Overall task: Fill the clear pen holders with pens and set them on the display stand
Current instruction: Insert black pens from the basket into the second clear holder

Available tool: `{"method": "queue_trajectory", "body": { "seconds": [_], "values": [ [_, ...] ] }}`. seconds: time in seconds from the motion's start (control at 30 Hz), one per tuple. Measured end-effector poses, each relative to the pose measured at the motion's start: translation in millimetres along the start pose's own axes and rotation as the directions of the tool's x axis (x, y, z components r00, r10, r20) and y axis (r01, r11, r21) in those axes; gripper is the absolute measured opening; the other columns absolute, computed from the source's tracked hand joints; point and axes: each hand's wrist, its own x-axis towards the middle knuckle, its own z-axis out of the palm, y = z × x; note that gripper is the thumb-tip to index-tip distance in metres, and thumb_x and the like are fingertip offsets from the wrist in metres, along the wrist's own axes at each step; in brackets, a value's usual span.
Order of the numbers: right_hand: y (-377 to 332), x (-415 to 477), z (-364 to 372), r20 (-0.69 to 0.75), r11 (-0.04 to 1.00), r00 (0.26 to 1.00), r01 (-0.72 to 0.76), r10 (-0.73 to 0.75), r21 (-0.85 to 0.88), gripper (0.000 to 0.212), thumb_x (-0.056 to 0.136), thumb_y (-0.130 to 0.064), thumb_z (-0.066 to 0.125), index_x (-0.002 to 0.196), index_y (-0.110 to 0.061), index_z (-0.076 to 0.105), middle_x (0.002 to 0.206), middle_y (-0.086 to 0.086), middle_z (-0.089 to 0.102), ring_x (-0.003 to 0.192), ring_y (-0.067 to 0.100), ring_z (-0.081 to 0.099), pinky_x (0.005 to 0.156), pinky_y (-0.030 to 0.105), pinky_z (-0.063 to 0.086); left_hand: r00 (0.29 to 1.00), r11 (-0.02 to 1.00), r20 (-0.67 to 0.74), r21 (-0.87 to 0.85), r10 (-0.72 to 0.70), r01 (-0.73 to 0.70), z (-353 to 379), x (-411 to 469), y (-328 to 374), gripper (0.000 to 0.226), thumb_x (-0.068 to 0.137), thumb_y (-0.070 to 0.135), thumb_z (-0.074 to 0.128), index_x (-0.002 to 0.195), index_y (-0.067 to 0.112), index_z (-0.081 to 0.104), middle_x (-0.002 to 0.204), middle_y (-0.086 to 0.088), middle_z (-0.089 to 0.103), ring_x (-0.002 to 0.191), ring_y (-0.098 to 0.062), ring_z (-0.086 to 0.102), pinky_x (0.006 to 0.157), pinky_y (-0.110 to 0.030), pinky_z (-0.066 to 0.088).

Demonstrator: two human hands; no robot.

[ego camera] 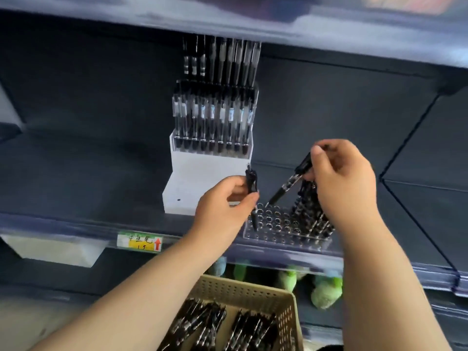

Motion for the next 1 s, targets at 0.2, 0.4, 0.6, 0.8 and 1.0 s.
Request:
{"method": "queue_trajectory", "body": {
  "seconds": [0.2,0.4,0.6,0.8,1.0],
  "values": [
    [18.9,23.8,-16.8,0.070,0.993,0.997,-0.026,0.034,-0.115,0.016,0.091,-0.031,0.054,0.077,-0.034,0.059,0.075,-0.012,0.065,0.076,0.014,0.062,0.075,0.028,0.047,0.990,0.996,0.119,-0.064,0.070,-0.063,38.9,33.5,4.9,0.020,0.083,0.018,0.069,0.086,0.037,0.061,0.085,0.017,0.068,0.081,0.003,0.063,0.080,-0.017,0.051],
    [28.6,22.1,-18.7,0.185,0.987,0.983,0.013,0.018,-0.162,0.015,0.090,-0.026,0.057,0.081,-0.039,0.060,0.082,-0.019,0.063,0.078,-0.005,0.058,0.067,0.005,0.040,0.983,0.995,0.167,-0.070,0.080,-0.069,42.9,36.3,-6.3,0.021,0.083,0.015,0.068,0.091,0.034,0.062,0.085,0.016,0.068,0.080,0.004,0.063,0.071,-0.006,0.046],
    [42.4,21.8,-23.2,0.197,0.977,0.980,0.036,0.006,-0.211,0.017,0.086,-0.020,0.061,0.086,-0.037,0.064,0.074,-0.020,0.063,0.080,-0.012,0.054,0.059,-0.003,0.037,0.990,0.994,0.137,-0.109,0.031,-0.016,40.9,32.2,-15.6,0.028,0.082,0.015,0.068,0.096,0.038,0.061,0.090,0.018,0.068,0.085,0.004,0.064,0.076,-0.008,0.049],
    [45.3,23.1,-28.3,0.199,0.968,0.980,0.037,0.013,-0.248,0.020,0.087,-0.017,0.058,0.092,-0.034,0.067,0.077,-0.020,0.062,0.081,-0.014,0.052,0.057,-0.004,0.036,0.996,0.986,0.091,-0.167,0.025,-0.010,42.4,35.2,-16.4,0.030,0.083,0.011,0.066,0.095,0.039,0.061,0.094,0.011,0.070,0.090,-0.007,0.067,0.088,-0.033,0.053],
    [43.8,23.7,-26.7,0.204,0.966,0.979,0.037,0.017,-0.255,0.024,0.088,-0.015,0.055,0.097,-0.034,0.067,0.079,-0.021,0.062,0.081,-0.013,0.053,0.056,-0.003,0.036,0.995,0.983,0.094,-0.182,0.015,0.002,42.9,33.3,-17.7,0.030,0.084,0.011,0.065,0.099,0.036,0.061,0.094,0.012,0.070,0.090,-0.007,0.067,0.088,-0.032,0.053]
  ]
}}
